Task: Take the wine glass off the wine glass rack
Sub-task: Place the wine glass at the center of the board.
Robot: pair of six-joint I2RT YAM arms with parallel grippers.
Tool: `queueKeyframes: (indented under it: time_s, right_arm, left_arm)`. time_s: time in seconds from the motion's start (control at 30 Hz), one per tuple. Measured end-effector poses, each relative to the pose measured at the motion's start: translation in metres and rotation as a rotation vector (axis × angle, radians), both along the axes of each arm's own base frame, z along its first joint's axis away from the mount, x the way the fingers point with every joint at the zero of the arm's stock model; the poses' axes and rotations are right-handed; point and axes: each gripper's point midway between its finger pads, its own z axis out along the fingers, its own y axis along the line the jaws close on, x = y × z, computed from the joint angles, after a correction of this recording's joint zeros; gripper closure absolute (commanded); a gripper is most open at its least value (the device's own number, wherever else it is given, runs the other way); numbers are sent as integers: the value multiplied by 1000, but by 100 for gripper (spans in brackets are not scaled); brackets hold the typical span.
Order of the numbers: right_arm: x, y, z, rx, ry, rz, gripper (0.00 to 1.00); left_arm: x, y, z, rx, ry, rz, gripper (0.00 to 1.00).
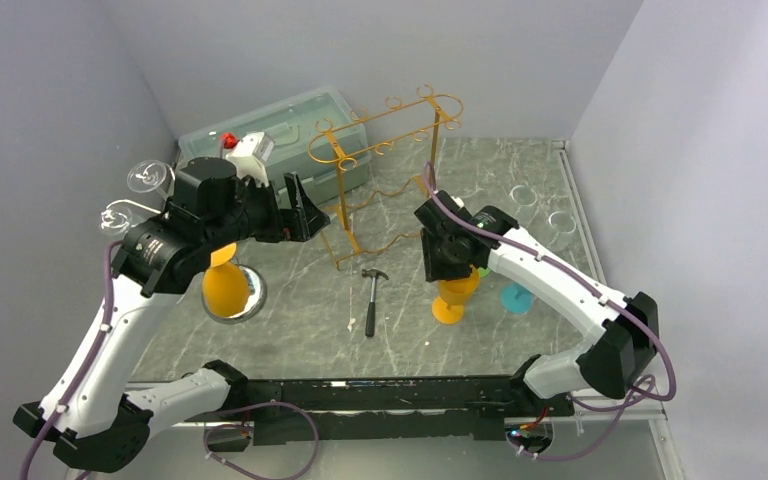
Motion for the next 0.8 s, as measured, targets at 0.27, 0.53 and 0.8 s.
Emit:
queueKeyframes:
  time_s: [0.27,0.53,0.8]
  right_arm:
    - [9,6,28,51,-72,4,37]
    - [4,0,67,128,-173,7,19]
    - [13,6,111,228,-309,27,10]
  left_arm:
    - [4,0,28,-26,-59,6,1]
    - [22,17,65,11,-152,118,1]
    - [63,70,81,211,-211,429,1]
